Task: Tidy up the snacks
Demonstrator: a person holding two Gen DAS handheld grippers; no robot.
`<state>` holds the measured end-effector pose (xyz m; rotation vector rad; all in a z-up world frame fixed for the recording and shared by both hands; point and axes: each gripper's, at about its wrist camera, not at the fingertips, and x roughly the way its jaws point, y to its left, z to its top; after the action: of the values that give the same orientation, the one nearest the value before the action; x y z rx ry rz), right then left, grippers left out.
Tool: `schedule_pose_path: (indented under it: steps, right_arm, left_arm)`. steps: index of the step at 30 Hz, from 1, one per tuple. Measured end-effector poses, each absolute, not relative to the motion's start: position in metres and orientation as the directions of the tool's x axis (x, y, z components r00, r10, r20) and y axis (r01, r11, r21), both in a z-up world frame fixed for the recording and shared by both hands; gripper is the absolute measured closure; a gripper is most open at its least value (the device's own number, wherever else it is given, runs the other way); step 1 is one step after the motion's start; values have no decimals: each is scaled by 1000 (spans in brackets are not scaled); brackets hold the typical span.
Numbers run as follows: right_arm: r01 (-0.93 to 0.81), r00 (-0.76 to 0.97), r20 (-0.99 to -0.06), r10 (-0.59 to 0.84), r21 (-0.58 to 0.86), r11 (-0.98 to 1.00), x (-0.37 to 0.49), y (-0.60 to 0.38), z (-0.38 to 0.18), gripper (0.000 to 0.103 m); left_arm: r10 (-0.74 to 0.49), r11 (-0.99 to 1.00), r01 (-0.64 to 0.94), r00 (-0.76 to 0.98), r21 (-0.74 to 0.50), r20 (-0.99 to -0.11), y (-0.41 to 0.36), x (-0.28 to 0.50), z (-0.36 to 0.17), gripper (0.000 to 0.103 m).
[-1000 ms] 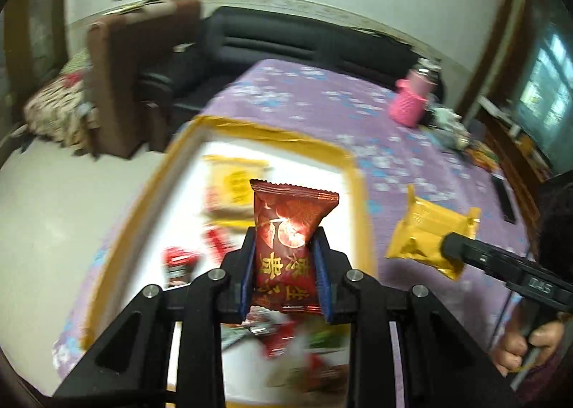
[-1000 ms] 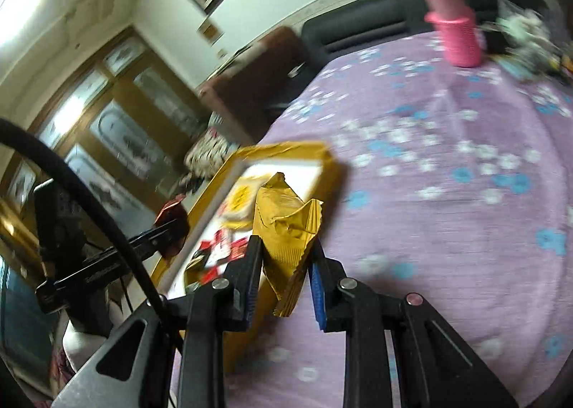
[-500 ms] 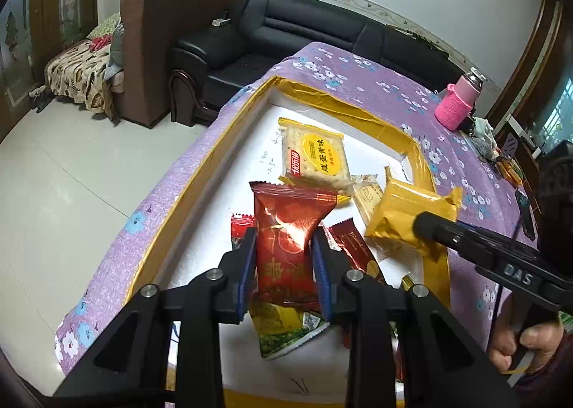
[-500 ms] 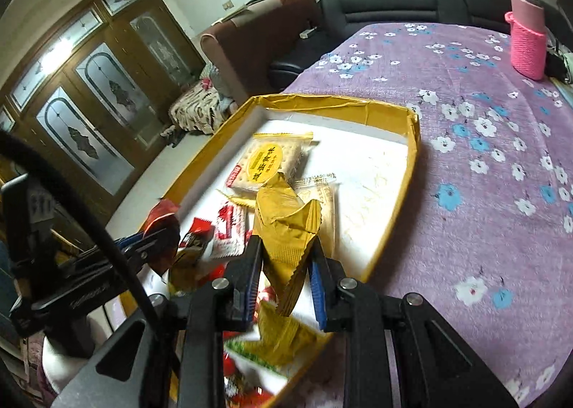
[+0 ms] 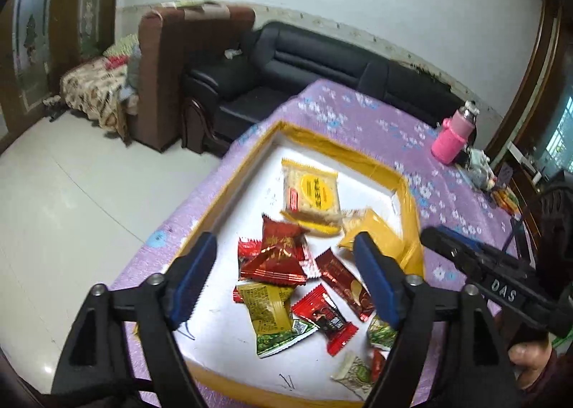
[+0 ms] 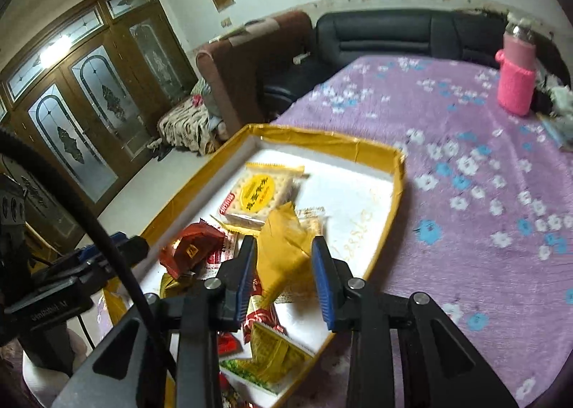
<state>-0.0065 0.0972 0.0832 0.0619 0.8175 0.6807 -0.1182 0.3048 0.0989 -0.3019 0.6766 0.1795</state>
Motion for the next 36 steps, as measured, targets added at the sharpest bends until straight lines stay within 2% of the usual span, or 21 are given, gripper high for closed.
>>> schedule_pose_path:
  steps: [9, 15, 28, 36]
  right_arm:
    - [-482, 567, -611, 553, 298, 824, -41, 55, 96, 67]
    - [-467, 624, -584, 519, 254, 847, -72, 33, 102, 60]
    - [-459, 746, -526, 410, 40, 887, -131, 17, 109, 45]
    - [-457, 748, -537, 389, 8, 889, -142, 15, 99, 42]
  left_arm:
    - [207, 935, -317, 855, -161, -476, 278, -161, 140, 0]
    - [249, 939, -319, 889, -127, -384, 252, -186, 156, 0]
    - [224, 963, -266, 872, -37, -435, 194, -187, 154, 0]
    - [238, 965, -262, 850, 15, -470, 180, -185, 146, 0]
